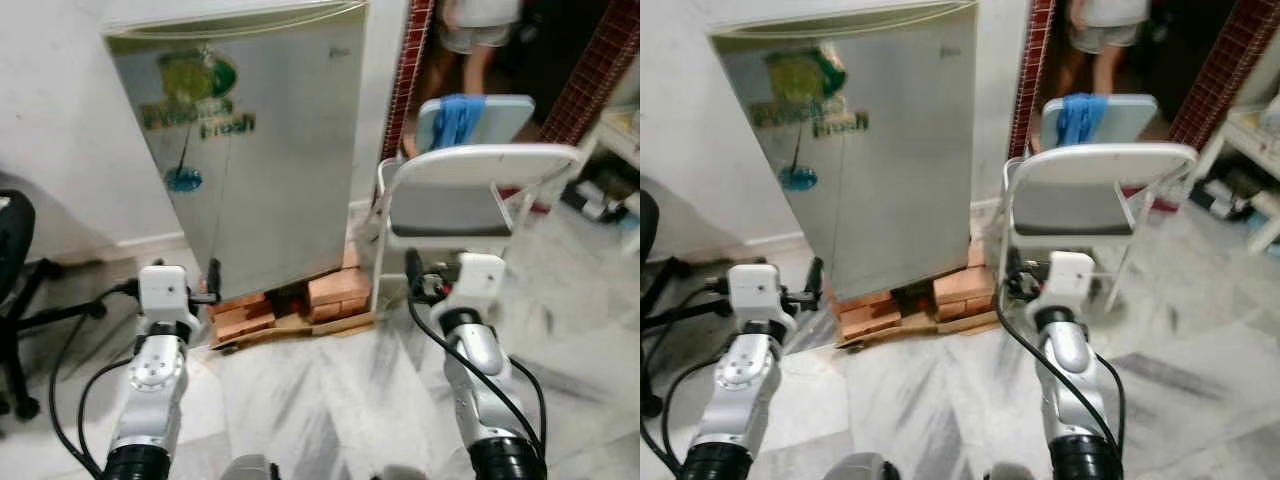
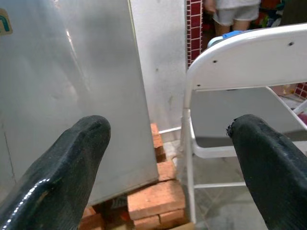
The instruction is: Restocking fridge
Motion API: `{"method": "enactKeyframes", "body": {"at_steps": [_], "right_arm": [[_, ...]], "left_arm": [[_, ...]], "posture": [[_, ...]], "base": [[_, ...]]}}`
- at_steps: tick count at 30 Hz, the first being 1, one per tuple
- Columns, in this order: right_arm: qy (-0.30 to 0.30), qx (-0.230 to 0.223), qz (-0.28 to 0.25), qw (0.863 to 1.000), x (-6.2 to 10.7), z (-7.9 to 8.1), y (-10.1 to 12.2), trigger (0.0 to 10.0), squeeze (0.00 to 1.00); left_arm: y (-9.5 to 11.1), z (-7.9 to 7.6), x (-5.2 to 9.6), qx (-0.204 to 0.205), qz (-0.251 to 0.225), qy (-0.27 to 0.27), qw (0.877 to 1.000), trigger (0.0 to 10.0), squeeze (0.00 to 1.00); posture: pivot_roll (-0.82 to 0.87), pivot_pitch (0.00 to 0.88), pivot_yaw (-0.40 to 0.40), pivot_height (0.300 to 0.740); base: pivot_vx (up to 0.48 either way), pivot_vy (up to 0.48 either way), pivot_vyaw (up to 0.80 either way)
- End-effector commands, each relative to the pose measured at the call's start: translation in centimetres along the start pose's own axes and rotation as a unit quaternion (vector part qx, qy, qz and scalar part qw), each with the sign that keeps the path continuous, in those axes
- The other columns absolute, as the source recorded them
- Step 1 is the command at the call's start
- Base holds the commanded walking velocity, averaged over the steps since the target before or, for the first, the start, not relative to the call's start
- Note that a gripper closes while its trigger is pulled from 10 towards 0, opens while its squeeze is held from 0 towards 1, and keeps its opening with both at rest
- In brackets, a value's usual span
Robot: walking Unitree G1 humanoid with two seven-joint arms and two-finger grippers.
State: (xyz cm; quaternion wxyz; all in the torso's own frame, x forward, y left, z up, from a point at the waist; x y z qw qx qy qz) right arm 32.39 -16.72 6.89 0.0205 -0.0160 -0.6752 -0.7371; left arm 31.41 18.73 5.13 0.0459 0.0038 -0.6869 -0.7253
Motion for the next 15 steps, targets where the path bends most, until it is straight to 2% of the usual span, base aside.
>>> {"method": "enactKeyframes", "body": {"at_steps": [1,11,15], "right_arm": [[-0.011,0.005,0.000,1.000,-0.13,-0.87,0.09,10.0,0.00],[-0.009,0.006,-0.002,1.000,-0.31,-0.74,0.17,10.0,0.00],[-0.009,0.007,-0.003,1.000,-0.41,-0.73,0.24,10.0,0.00]], "left_arm": [[-0.06,-1.01,0.02,0.004,0.002,-0.013,1.000,10.0,0.00],[-0.24,-1.00,0.08,0.001,0.006,-0.014,1.000,10.0,0.00],[-0.27,-0.91,0.05,-0.001,0.006,-0.014,1.000,10.0,0.00]], "posture": [[-0.05,0.000,0.050,0.740],[-0.05,0.000,0.050,0.740],[-0.05,0.000,0.049,0.740]], "base": [[0.000,0.450,0.00],[0.000,0.462,0.00],[0.000,0.465,-0.32]]}}
Point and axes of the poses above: a point about 5 cm out from each wrist's last joint towards the gripper, its own x axis pointing back from the gripper into the wrist, its own y axis along the axis of the wrist's last joint, z = x × y, the point moved 5 cm from there along -x, pointing out of the wrist towards the gripper
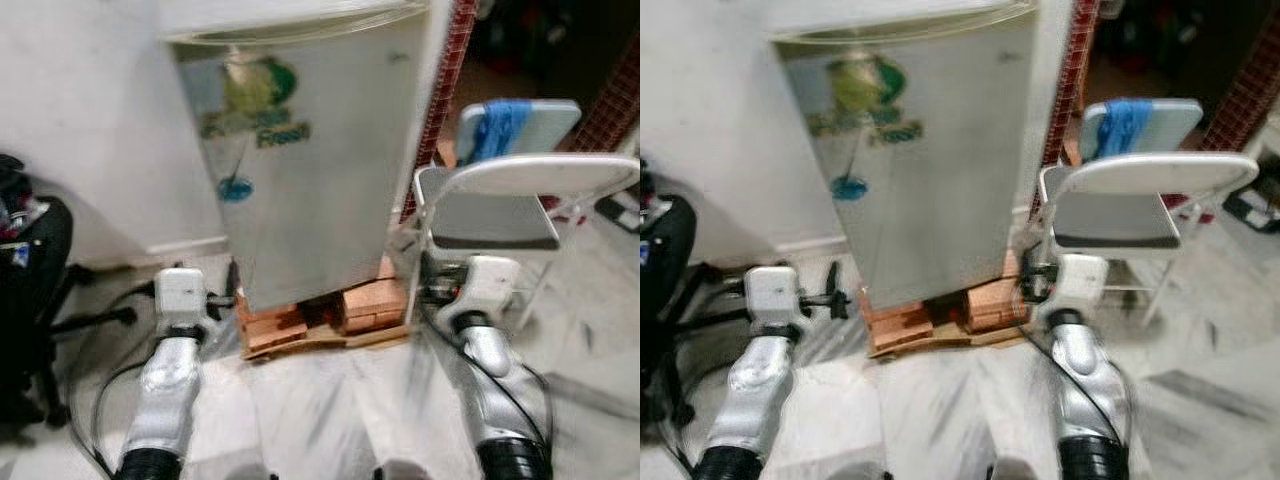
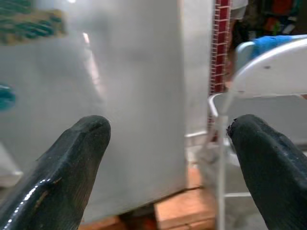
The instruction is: Restocking fridge
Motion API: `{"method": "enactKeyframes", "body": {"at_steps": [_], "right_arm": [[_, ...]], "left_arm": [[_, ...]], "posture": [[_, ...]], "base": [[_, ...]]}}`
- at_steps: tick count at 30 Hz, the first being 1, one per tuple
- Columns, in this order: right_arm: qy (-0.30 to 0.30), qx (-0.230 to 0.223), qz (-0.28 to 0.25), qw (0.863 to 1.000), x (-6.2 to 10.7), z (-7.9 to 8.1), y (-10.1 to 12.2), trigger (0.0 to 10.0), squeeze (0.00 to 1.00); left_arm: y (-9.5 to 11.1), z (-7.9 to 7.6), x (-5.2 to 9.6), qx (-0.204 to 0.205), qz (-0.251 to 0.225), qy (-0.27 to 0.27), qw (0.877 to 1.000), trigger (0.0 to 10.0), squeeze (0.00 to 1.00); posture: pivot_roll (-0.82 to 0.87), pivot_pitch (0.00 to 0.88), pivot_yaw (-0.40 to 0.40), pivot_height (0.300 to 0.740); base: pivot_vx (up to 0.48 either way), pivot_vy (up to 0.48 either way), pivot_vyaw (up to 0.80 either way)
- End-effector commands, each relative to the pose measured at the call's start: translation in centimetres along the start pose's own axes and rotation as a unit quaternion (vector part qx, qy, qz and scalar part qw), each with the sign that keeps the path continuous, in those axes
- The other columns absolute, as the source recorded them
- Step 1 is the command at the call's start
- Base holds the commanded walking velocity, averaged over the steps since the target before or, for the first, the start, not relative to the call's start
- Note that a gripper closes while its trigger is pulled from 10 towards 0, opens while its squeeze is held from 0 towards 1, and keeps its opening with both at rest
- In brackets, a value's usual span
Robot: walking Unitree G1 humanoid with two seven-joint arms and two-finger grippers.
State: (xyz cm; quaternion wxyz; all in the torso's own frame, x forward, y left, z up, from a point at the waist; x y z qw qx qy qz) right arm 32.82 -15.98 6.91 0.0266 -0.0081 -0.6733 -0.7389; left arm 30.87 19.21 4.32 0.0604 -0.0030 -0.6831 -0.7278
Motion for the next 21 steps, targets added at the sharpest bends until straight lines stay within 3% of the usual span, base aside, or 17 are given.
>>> {"method": "enactKeyframes", "body": {"at_steps": [1,5,8,21], "right_arm": [[-0.019,0.010,-0.003,1.000,0.01,-1.47,0.31,10.0,0.00],[-0.019,0.010,-0.005,1.000,-0.11,-1.48,0.41,10.0,0.00],[-0.018,0.011,-0.006,1.000,-0.21,-1.47,0.49,10.0,0.00],[-0.020,0.016,-0.010,1.000,-0.31,-1.53,0.66,10.0,0.00]], "left_arm": [[0.61,-1.40,-0.38,0.003,-0.008,-0.020,1.000,10.0,0.00],[0.70,-1.49,-0.43,0.002,-0.011,-0.024,1.000,10.0,0.00],[0.98,-1.61,-0.47,0.000,-0.019,-0.034,0.999,10.0,0.00],[0.53,-1.67,-0.50,0.012,-0.008,-0.036,0.999,10.0,0.00]], "posture": [[-0.05,0.000,0.049,0.740],[-0.05,0.000,0.048,0.740],[-0.05,0.000,0.047,0.740],[-0.05,0.000,0.043,0.740]], "base": [[0.000,0.465,0.00],[0.000,0.459,0.00],[0.374,0.300,0.00],[0.388,0.282,-0.74]]}}
Point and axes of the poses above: a point about 5 cm out from each wrist's last joint towards the gripper, its own x axis pointing back from the gripper into the wrist, its own y axis along the axis of the wrist's last joint, z = x × y, the point moved 5 cm from there along -x, pointing out of the wrist towards the gripper
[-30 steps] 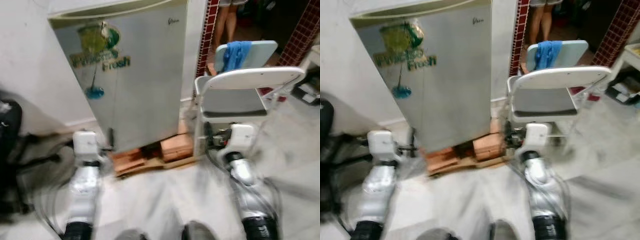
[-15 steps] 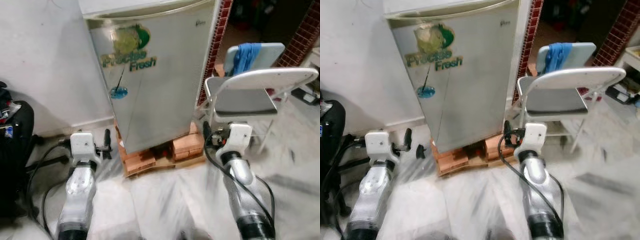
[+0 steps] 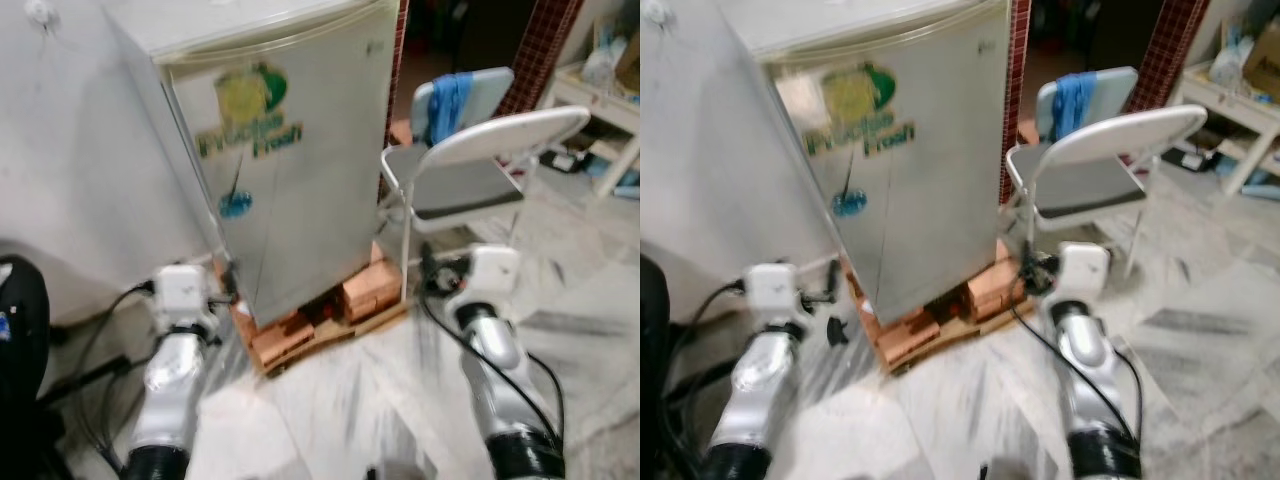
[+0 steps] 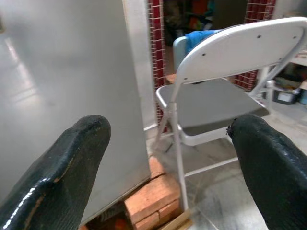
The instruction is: Restocking fridge
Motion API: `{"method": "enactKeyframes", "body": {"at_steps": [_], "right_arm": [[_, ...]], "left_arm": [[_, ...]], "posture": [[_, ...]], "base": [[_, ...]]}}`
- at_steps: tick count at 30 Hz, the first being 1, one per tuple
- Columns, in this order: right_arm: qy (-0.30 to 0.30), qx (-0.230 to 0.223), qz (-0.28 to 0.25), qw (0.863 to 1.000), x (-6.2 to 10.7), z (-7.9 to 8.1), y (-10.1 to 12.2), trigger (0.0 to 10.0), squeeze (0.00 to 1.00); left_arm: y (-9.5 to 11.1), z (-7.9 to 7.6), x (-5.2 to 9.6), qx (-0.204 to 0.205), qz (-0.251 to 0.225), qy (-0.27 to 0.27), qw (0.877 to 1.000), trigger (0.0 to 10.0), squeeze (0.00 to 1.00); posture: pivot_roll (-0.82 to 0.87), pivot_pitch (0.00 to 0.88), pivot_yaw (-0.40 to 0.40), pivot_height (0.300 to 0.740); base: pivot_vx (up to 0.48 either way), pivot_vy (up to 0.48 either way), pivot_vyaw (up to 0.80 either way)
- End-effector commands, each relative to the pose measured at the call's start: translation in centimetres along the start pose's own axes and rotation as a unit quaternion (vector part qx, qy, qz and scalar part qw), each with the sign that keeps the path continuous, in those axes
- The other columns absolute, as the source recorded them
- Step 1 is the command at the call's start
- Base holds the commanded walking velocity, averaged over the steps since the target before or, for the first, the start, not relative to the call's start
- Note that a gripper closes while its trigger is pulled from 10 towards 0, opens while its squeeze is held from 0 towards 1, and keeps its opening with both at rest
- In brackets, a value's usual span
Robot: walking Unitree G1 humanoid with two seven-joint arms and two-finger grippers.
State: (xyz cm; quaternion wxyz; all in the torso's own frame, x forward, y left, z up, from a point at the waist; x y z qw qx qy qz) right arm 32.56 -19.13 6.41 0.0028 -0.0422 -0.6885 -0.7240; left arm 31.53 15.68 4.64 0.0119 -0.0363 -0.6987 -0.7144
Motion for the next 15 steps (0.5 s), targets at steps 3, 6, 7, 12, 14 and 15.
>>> {"method": "enactKeyframes", "body": {"at_steps": [3,6,7,12,14,15], "right_arm": [[0.022,-0.002,-0.018,1.000,-0.62,1.66,1.06,10.0,0.00],[0.022,-0.001,-0.018,1.000,-0.69,1.62,1.09,10.0,0.00],[0.022,0.000,-0.018,1.000,-0.73,1.60,1.09,10.0,0.00],[0.021,0.002,-0.017,1.000,-0.74,1.48,1.00,10.0,0.00],[0.021,0.003,-0.017,1.000,-0.74,1.46,0.97,10.0,0.00],[0.020,0.003,-0.017,1.000,-0.75,1.46,0.97,10.0,0.00]], "left_arm": [[-0.02,1.93,0.03,-0.006,0.003,0.024,1.000,10.0,0.00],[-0.16,2.11,0.09,-0.004,0.006,0.031,0.999,10.0,0.00],[-0.22,2.24,0.14,-0.007,0.006,0.034,0.999,10.0,0.00],[-0.28,2.36,0.32,-0.012,0.006,0.039,0.999,10.0,0.00],[-0.37,2.38,0.42,-0.013,0.008,0.039,0.999,10.0,0.00],[-0.52,2.42,0.55,-0.014,0.010,0.040,0.999,10.0,0.00]], "posture": [[-0.05,0.000,0.041,0.740],[-0.05,0.000,0.039,0.740],[-0.04,0.000,0.038,0.740],[-0.04,0.000,0.037,0.740],[-0.04,0.000,0.037,0.740],[-0.04,0.000,0.037,0.740]], "base": [[0.390,0.277,0.00],[0.351,0.326,0.00],[0.281,0.390,0.00],[0.056,0.078,0.00],[0.000,0.000,0.00],[0.000,0.000,0.00]]}}
Point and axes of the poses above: a point about 5 cm out from each wrist's last joint towards the gripper, its own x axis pointing back from the gripper into the wrist, its own y axis along the axis of the wrist's last joint, z = x × y, the point moved 5 cm from there along -x, pointing out of the wrist towards the gripper
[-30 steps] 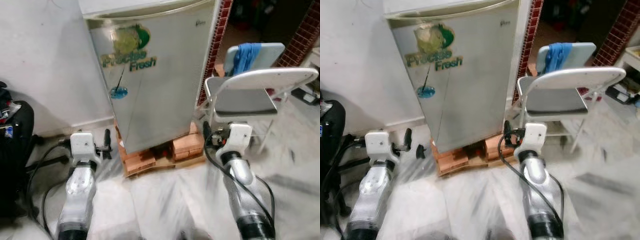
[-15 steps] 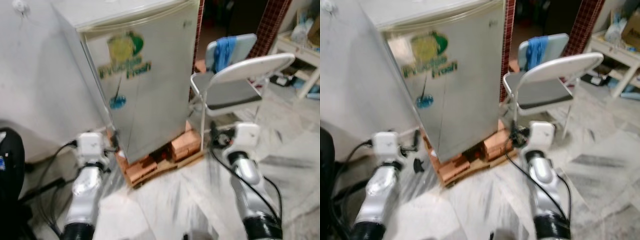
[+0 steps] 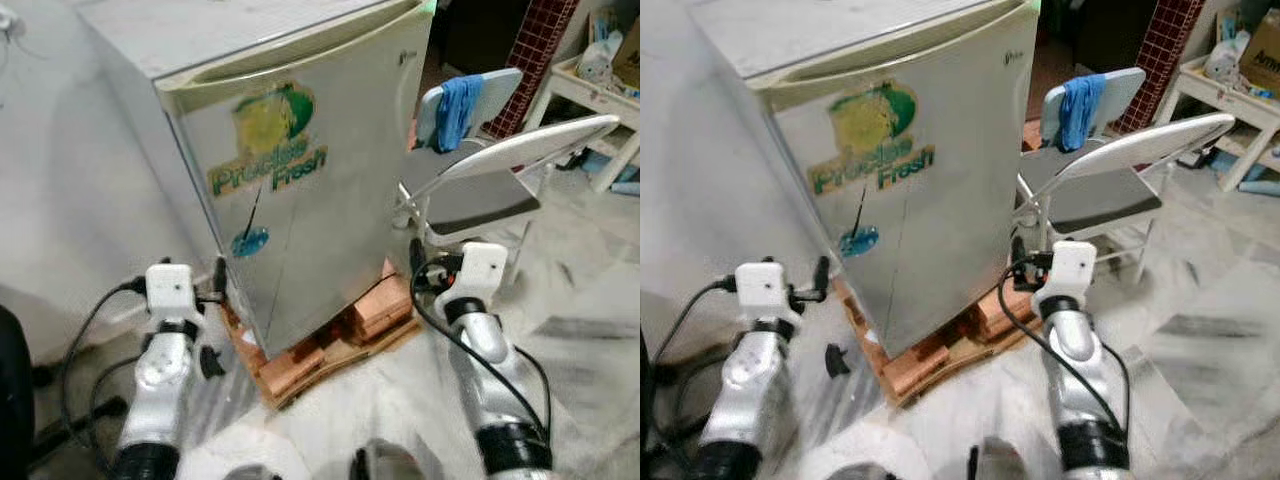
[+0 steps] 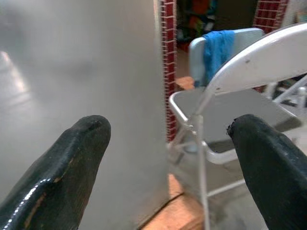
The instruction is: Restocking fridge
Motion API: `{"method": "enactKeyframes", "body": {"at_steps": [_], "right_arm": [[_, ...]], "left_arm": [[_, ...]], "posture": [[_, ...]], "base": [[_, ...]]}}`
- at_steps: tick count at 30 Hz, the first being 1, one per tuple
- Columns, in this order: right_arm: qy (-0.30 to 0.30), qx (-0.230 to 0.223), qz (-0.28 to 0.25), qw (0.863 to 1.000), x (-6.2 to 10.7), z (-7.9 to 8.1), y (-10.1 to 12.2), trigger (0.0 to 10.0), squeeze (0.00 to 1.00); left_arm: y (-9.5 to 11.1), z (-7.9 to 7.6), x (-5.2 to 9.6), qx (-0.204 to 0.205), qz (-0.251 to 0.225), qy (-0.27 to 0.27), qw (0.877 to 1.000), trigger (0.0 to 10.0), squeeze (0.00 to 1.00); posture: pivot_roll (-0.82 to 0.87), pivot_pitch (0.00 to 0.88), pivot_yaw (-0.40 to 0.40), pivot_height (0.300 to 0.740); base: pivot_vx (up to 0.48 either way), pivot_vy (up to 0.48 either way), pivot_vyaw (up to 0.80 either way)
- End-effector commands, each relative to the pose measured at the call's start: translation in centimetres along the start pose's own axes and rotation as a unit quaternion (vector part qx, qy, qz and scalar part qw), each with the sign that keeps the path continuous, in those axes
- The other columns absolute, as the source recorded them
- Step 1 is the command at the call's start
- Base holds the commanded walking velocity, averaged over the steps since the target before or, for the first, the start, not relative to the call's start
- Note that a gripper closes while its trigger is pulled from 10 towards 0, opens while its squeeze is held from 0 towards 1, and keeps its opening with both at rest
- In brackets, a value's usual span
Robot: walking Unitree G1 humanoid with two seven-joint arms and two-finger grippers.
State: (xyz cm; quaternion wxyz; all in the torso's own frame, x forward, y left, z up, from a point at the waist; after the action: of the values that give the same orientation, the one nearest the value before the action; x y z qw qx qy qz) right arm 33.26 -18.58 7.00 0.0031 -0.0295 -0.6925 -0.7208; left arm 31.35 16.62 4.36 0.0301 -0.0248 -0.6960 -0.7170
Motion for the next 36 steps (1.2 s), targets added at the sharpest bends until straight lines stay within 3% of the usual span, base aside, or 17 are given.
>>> {"method": "enactKeyframes", "body": {"at_steps": [1,8,14,27,36], "right_arm": [[0.010,-0.002,-0.008,1.000,-0.1,0.8,0.4,10.0,0.00],[0.009,-0.002,-0.003,1.000,-0.1,0.9,0.2,10.0,0.00],[0.010,-0.003,-0.002,1.000,-0.1,0.9,0.1,10.0,0.00],[0.007,0.000,-0.004,1.000,-0.1,0.8,0.1,10.0,0.00],[0.005,0.003,-0.006,1.000,-0.2,0.7,0.2,10.0,0.00]], "left_arm": [[-0.4,1.6,0.4,-0.010,0.008,0.020,1.000,10.0,0.00],[-0.9,1.8,0.8,-0.004,0.019,0.020,1.000,10.0,0.00],[-0.9,1.7,0.9,-0.004,0.020,0.014,1.000,10.0,0.00],[-0.9,1.4,1.1,-0.005,0.019,0.009,1.000,10.0,0.00],[-0.7,0.8,0.8,0.006,0.018,-0.012,1.000,10.0,0.00]], "posture": [[-0.04,0.000,0.037,0.740],[-0.04,0.000,0.036,0.740],[-0.04,0.000,0.036,0.740],[-0.03,0.000,0.036,0.740],[-0.04,0.000,0.035,0.740]], "base": [[0.000,0.000,0.00],[0.000,0.000,-0.46],[0.000,0.351,-0.80],[0.000,0.470,0.00],[0.000,0.088,-0.80]]}}
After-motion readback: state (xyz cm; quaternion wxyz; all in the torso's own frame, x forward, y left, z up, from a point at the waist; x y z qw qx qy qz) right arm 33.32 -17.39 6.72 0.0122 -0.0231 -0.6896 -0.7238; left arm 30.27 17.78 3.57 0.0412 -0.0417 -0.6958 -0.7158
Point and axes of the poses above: a point about 5 cm out from each wrist's last joint towards the gripper, its own x axis pointing back from the gripper into the wrist, its own y axis along the axis of the wrist's last joint, z = x × y, the point moved 5 cm from there along -x, pointing out of the wrist towards the gripper
